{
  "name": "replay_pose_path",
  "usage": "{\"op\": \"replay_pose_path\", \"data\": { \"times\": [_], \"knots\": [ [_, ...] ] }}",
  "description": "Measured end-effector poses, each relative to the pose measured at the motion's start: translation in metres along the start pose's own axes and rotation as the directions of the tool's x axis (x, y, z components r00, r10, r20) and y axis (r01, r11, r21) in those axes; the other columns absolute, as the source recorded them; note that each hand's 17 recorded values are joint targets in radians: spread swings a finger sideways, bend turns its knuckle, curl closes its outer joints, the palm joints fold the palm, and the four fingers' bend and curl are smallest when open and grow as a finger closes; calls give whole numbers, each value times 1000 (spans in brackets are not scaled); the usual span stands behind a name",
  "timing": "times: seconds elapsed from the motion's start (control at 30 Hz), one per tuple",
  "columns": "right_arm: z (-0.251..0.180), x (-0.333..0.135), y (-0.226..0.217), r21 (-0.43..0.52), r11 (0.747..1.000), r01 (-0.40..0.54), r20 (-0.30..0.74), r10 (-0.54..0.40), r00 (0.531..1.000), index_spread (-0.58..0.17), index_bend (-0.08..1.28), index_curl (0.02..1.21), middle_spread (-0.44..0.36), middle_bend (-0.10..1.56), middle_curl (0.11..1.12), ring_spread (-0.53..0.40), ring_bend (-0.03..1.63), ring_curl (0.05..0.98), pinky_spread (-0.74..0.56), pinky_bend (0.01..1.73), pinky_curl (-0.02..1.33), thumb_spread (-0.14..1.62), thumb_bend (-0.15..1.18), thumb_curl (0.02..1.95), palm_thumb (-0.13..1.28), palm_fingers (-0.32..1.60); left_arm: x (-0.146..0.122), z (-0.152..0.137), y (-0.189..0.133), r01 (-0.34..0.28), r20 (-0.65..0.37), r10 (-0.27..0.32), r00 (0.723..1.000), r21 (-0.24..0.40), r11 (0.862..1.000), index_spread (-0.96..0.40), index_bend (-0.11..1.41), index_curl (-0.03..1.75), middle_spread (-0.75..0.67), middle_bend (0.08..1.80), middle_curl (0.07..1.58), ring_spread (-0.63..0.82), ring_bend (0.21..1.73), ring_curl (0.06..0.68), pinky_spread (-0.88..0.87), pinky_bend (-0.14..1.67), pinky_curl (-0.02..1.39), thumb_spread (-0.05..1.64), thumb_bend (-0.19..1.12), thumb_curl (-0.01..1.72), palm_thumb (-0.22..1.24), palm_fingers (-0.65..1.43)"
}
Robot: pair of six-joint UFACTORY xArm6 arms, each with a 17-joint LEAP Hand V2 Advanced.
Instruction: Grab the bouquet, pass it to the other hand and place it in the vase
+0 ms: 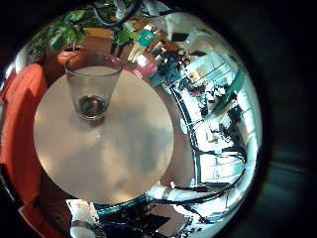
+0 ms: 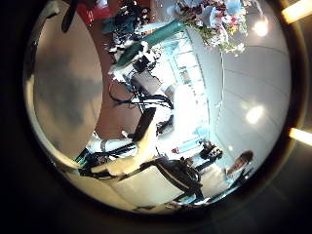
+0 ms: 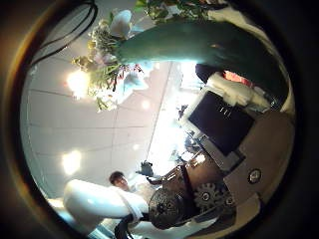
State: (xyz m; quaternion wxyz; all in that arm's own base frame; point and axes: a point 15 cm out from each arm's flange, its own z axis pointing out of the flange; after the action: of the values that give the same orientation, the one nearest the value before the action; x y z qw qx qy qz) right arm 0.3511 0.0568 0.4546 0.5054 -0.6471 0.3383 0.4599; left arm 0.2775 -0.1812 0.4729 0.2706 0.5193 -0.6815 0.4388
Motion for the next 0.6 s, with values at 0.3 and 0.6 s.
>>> {"op": "replay_pose_path", "data": {
  "times": [0.3, 0.6],
  "knots": [
    [62, 11, 18, -179, 983, -28, 8, 30, 1000, -213, 1211, 869, -132, 1383, 799, -179, 1492, 662, -182, 1350, 720, 894, -2, 1153, 1136, 1126, 16, 1, -11, 7, -116, -2, 993, 44, 999, 118, 150, 405, 256, 252, 429, 342, 771, 120, 279, 374, 390, 964, -28, 340, 247, 232],
    [93, 31, 46, -313, 947, -76, -71, 57, 996, -212, 1215, 864, -132, 1384, 797, -180, 1490, 667, -181, 1323, 769, 894, -4, 1188, 1133, 1124, 33, 4, -14, 48, -246, -40, 968, 23, 999, 145, 142, 357, 277, 321, 429, 363, 800, 132, 299, 386, 387, 936, -32, 344, 261, 269]
  ]
}}
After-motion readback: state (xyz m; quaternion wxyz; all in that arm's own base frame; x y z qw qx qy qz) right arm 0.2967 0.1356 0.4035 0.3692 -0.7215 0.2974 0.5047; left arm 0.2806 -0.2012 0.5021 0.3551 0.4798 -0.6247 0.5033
